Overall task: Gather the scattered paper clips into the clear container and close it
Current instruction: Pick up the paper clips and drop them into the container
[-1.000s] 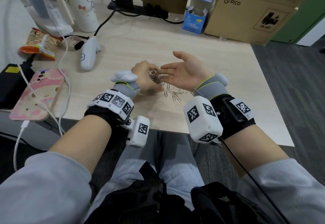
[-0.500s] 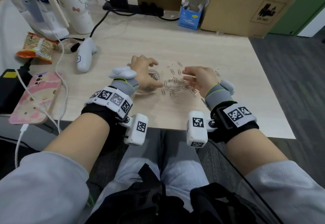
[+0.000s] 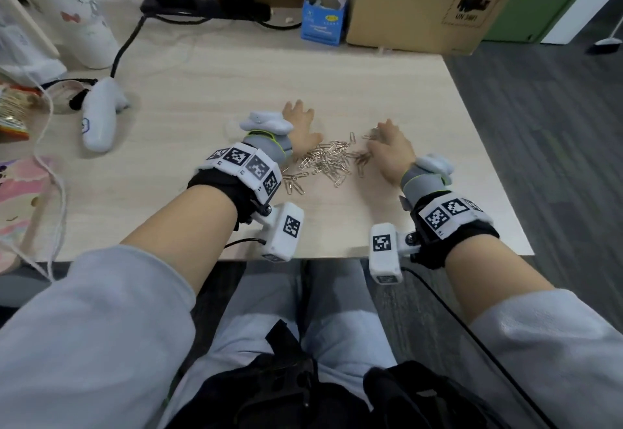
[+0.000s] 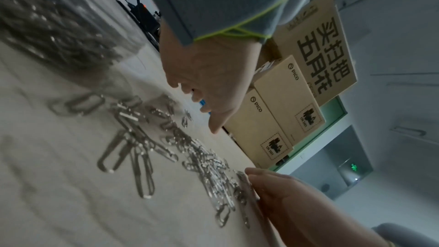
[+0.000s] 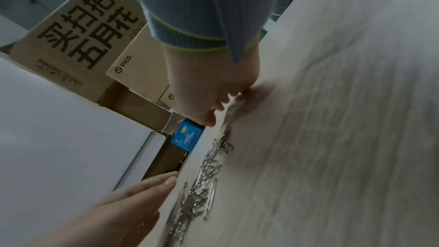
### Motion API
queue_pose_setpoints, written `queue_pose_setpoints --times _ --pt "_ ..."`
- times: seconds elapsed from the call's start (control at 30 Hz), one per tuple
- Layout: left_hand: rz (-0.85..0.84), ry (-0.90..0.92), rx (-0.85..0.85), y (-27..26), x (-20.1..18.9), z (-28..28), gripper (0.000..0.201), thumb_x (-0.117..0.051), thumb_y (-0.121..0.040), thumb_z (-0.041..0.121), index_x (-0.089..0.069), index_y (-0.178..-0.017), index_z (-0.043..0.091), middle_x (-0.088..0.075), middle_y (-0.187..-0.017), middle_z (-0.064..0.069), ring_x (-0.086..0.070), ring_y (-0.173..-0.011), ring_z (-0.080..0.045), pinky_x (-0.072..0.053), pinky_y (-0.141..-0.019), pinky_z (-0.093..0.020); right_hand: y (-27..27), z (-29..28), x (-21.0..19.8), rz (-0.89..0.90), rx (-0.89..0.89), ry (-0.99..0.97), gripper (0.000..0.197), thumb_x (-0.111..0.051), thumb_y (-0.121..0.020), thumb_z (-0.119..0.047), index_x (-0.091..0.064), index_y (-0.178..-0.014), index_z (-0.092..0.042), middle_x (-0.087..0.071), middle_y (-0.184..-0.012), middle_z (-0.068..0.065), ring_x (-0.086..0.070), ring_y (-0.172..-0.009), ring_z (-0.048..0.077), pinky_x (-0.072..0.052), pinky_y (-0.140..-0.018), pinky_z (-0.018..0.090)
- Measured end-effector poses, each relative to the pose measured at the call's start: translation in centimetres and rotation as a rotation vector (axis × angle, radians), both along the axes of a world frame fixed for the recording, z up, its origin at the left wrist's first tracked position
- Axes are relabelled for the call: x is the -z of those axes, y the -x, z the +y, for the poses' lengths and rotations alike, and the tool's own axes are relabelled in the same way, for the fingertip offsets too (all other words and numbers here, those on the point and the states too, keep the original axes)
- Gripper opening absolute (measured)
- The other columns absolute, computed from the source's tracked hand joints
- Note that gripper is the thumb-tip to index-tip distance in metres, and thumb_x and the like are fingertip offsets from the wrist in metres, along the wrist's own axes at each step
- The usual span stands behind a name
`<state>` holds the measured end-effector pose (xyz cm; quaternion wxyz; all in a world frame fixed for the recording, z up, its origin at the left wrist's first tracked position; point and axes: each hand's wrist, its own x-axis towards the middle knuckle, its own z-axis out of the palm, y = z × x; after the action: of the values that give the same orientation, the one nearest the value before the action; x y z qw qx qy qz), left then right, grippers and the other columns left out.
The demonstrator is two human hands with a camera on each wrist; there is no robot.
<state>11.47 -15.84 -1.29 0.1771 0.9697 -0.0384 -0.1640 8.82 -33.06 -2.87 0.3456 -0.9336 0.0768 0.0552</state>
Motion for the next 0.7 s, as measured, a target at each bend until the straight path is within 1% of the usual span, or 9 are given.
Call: queue_pose_setpoints --times 0.1,0.2,0.33,0.43,0.5,0.53,0.57,0.63,0.7 --pt "-0.008 -0.078 0.006 0.1 1.6 -0.5 0.08 -0.03 -0.082 0.054 -0.023 -0.143 0.003 -0.013 -0.154 -0.02 -0.01 -0.143 -0.036 -0.019 -0.113 -0.043 -0.1 -0.3 0.7 0.002 -0.171 0.065 0.031 -0.045 -0.091 -0.005 -0.054 -0.119 0.001 -0.045 -0.135 0.017 -0.042 -0.125 0.033 -0.03 -0.091 0.029" --pt "-0.011 -0.072 0.039 0.7 2.7 -0.8 0.07 -0.035 -0.096 0.044 -0.009 -0.148 0.007 0.004 -0.159 -0.012 0.006 -0.147 -0.029 -0.003 -0.118 -0.042 0.3 -0.2 0.9 -0.011 -0.257 0.055 0.037 -0.046 -0.093 -0.008 -0.051 -0.129 0.0 -0.036 -0.15 0.012 -0.033 -0.137 0.029 -0.022 -0.105 0.029" --pt "0.0 0.027 0.106 2.7 2.8 -1.3 0.063 -0.035 -0.098 0.036 -0.011 -0.148 0.008 0.003 -0.159 -0.008 0.004 -0.148 -0.024 0.0 -0.118 -0.038 1.5 0.5 1.1 -0.04 -0.323 -0.074 0.041 -0.045 -0.093 -0.003 -0.049 -0.134 -0.001 -0.034 -0.151 0.012 -0.027 -0.143 0.02 -0.016 -0.11 0.018" --pt "-0.005 0.111 0.156 4.5 2.0 -1.2 0.065 -0.044 -0.094 0.037 -0.021 -0.146 0.006 -0.012 -0.158 -0.011 -0.009 -0.147 -0.025 -0.009 -0.115 -0.031 2.3 0.8 1.3 -0.045 -0.357 -0.155 0.039 -0.048 -0.091 0.0 -0.055 -0.129 -0.001 -0.045 -0.144 0.011 -0.04 -0.135 0.012 -0.022 -0.108 0.013" --pt "-0.037 0.162 0.134 5.2 1.2 -0.8 0.067 -0.055 -0.09 0.033 -0.027 -0.144 0.005 -0.027 -0.153 -0.014 -0.025 -0.142 -0.026 -0.019 -0.11 -0.027 2.7 0.8 1.0 -0.059 -0.351 -0.203 0.037 -0.051 -0.088 0.0 -0.061 -0.123 -0.002 -0.062 -0.124 0.01 -0.056 -0.108 -0.004 -0.038 -0.095 0.011" --pt "-0.053 0.166 0.108 5.2 0.6 -0.4 0.071 -0.061 -0.087 0.029 -0.026 -0.145 0.007 -0.03 -0.152 -0.013 -0.029 -0.141 -0.026 -0.022 -0.109 -0.027 2.8 0.8 0.8 -0.075 -0.323 -0.209 0.037 -0.054 -0.086 -0.001 -0.063 -0.122 -0.003 -0.066 -0.113 0.009 -0.059 -0.095 -0.007 -0.043 -0.088 0.012" --pt "-0.066 0.149 0.087 5.2 0.2 0.0 0.076 -0.066 -0.084 0.026 -0.025 -0.146 0.009 -0.032 -0.152 -0.013 -0.031 -0.14 -0.026 -0.024 -0.11 -0.027 2.8 0.7 0.7 -0.101 -0.277 -0.2 0.037 -0.057 -0.084 -0.004 -0.064 -0.121 -0.004 -0.068 -0.111 0.01 -0.061 -0.092 -0.001 -0.047 -0.088 0.018" --pt "-0.082 0.04 0.099 5.3 -0.8 0.7 0.086 -0.074 -0.075 0.024 -0.026 -0.145 0.01 -0.034 -0.15 -0.013 -0.033 -0.138 -0.028 -0.027 -0.109 -0.03 3.1 0.3 0.5 -0.15 -0.179 -0.161 0.041 -0.064 -0.08 -0.009 -0.063 -0.121 -0.007 -0.067 -0.115 0.012 -0.063 -0.104 0.015 -0.049 -0.093 0.028" --pt "-0.055 -0.133 0.139 5.2 -2.1 1.2 0.092 -0.08 -0.069 0.023 -0.029 -0.144 0.01 -0.036 -0.148 -0.013 -0.035 -0.137 -0.029 -0.029 -0.109 -0.032 3.3 -0.1 0.3 -0.179 -0.125 -0.085 0.047 -0.07 -0.074 -0.017 -0.064 -0.121 -0.011 -0.063 -0.12 0.007 -0.061 -0.106 0.018 -0.049 -0.09 0.027"
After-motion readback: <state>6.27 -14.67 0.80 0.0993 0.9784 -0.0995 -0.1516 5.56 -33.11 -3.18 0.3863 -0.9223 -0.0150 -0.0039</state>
